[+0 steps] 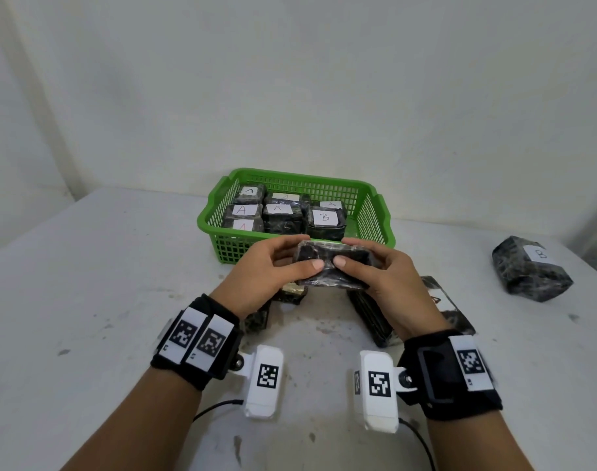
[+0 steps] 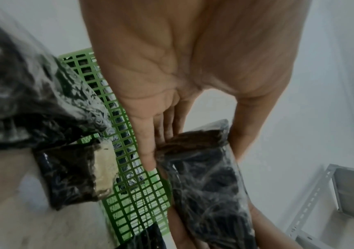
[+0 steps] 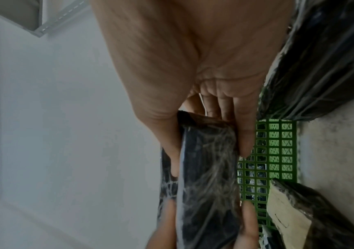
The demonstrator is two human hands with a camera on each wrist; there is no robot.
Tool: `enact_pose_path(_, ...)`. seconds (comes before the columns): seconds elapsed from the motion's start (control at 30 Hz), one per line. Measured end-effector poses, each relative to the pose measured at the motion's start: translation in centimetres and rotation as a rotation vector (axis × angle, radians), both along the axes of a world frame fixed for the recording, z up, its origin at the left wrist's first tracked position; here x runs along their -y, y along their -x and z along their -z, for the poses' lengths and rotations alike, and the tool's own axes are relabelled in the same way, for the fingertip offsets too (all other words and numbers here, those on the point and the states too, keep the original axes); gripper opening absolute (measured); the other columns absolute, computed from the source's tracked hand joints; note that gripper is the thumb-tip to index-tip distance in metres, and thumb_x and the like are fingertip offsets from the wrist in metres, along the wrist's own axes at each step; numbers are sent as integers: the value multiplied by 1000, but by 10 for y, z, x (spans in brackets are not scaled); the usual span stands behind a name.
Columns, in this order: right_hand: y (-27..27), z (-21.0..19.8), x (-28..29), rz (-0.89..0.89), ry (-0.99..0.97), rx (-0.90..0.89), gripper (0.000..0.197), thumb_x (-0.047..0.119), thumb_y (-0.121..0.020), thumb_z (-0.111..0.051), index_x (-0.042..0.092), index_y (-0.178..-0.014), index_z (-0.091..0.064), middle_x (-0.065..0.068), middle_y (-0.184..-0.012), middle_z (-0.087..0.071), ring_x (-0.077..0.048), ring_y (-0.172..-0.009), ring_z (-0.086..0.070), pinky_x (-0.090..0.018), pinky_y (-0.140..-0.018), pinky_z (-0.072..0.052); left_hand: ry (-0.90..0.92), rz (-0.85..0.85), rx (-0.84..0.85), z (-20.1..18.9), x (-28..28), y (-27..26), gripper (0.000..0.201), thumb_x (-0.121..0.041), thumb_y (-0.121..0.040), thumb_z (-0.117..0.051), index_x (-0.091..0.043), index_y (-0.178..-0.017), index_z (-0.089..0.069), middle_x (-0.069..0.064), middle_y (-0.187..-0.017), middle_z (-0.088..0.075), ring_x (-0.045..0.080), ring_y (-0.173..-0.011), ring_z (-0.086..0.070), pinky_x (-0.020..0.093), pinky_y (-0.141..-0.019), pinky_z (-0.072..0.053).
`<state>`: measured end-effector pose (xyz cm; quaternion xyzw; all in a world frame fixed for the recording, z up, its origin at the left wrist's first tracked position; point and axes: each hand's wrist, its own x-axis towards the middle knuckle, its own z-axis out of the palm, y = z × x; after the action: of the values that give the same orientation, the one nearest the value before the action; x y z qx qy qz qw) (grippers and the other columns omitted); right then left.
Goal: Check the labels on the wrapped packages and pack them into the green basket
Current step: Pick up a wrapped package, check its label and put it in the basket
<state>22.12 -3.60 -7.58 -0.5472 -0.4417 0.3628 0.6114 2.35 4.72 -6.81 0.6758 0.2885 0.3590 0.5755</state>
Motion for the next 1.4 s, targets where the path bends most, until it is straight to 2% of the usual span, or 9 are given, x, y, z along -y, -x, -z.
enact_pose_path(0.17,1,4,-3,-57,54,11,69,22,-63,-98,20,-127,-73,-5,-122,-77,-21,-117,-72,-43,-107,-54,-16,-78,7,2,-3,0,44,-8,-83,-77,-13,-125,-66,6,-112,-75,20,-107,-71,37,-97,-56)
enact_pose_path(0.3,-1,3,-1,-31,41,27,54,4,-75,-89,14,-126,-73,-9,-118,-78,-23,-113,-74,-48,-108,-54,6,-17,-27,1,-1,0,49,-11,-82,-79,-12,-128,-64,4,-117,-73,17,-110,-69,38,-101,-53)
enact_pose_path(0.5,5,-3,2,-43,-6,69,68,26,-62,-97,19,-126,-73,-3,-121,-77,-17,-115,-73,-44,-106,-56,-29,-2,-13,0,1,1,50,-1,-81,-77,-12,-127,-63,5,-117,-73,17,-111,-69,40,-99,-55)
enact_pose_path(0.7,5,-4,3,-98,-23,58,88,24,-60,-100,19,-140,-62,0,-130,-74,-12,-116,-72,-29,-97,-59,-179,-62,42,-1,2,0,61,-2,-71,-83,-19,-125,-62,-2,-124,-69,11,-118,-64,36,-105,-50)
enact_pose_path(0.83,8,-9,5,-169,57,-174,60,29,-79,-86,6,-132,-66,-13,-124,-76,-22,-110,-73,-39,-93,-62,-237,-4,62,-2,3,2,70,8,-70,-83,-18,-129,-56,-2,-128,-65,12,-122,-61,29,-101,-51)
enact_pose_path(0.97,7,-7,7,-154,53,-179,54,24,-77,-80,2,-125,-71,-15,-118,-78,-28,-109,-75,-42,-97,-59,-130,147,14,-4,7,2,83,-11,-69,-90,-25,-139,-49,-2,-132,-64,13,-121,-62,30,-99,-53)
enact_pose_path(1.07,1,-3,5,-106,36,-105,59,22,-74,-91,6,-127,-71,-11,-119,-78,-30,-114,-74,-49,-107,-53,-75,104,-49,-6,12,-2,58,-36,-82,-79,-21,-134,-57,-5,-122,-71,8,-110,-68,27,-94,-53)
enact_pose_path(1.2,3,0,2,-126,49,-79,60,27,-72,-94,8,-124,-72,-9,-119,-78,-28,-116,-74,-52,-111,-50,-107,-3,-45,-4,9,-3,27,-22,-89,-72,-12,-114,-70,-3,-100,-76,9,-90,-71,17,-76,-52)
enact_pose_path(1.4,7,-5,6,-76,26,-41,54,31,-72,-86,6,-119,-75,-10,-112,-80,-28,-110,-76,-51,-108,-54,-105,6,1,-2,8,-3,28,-23,-87,-75,-12,-112,-73,3,-107,-76,19,-102,-72,32,-94,-55)
